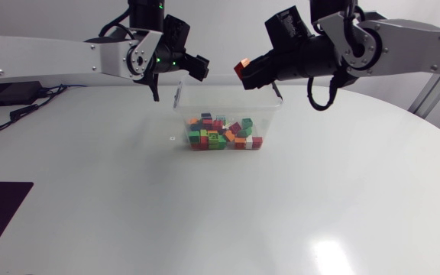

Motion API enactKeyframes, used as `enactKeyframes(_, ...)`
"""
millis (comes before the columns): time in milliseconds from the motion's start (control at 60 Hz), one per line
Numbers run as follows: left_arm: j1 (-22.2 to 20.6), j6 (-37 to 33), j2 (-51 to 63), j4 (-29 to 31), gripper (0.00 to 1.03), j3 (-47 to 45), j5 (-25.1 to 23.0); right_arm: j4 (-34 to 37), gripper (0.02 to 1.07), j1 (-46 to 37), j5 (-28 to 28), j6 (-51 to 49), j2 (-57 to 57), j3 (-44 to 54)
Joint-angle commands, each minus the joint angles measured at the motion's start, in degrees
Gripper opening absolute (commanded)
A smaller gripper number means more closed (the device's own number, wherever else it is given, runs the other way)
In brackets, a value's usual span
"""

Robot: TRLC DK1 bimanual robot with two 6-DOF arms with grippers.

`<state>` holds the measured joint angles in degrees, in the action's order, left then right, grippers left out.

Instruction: Place the duplo bricks in the container

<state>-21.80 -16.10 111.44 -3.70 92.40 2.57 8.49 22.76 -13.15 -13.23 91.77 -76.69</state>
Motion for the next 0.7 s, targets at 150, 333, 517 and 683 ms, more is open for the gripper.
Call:
enactKeyframes(150, 0.62, 3.09, -13.70, -3.85, 0.99, -8.99, 1.91, -6.65, 0.27, -0.18, 3.48, 1.54, 9.84, -5.23)
enactKeyframes(333, 1.68, 2.56, -20.82, -3.68, 0.99, -15.23, 2.00, -8.67, 0.30, 0.88, 8.14, 0.93, 16.60, -9.54)
enactKeyframes(517, 2.20, 2.30, -27.06, -3.50, 0.99, -19.71, 2.00, -8.32, 0.97, 1.58, 10.77, 0.14, 18.62, -10.94)
enactKeyframes(683, 3.70, 2.91, -32.42, -3.50, 0.99, -24.29, 2.00, -8.67, 1.00, 1.58, 12.80, -1.09, 13.88, -7.78)
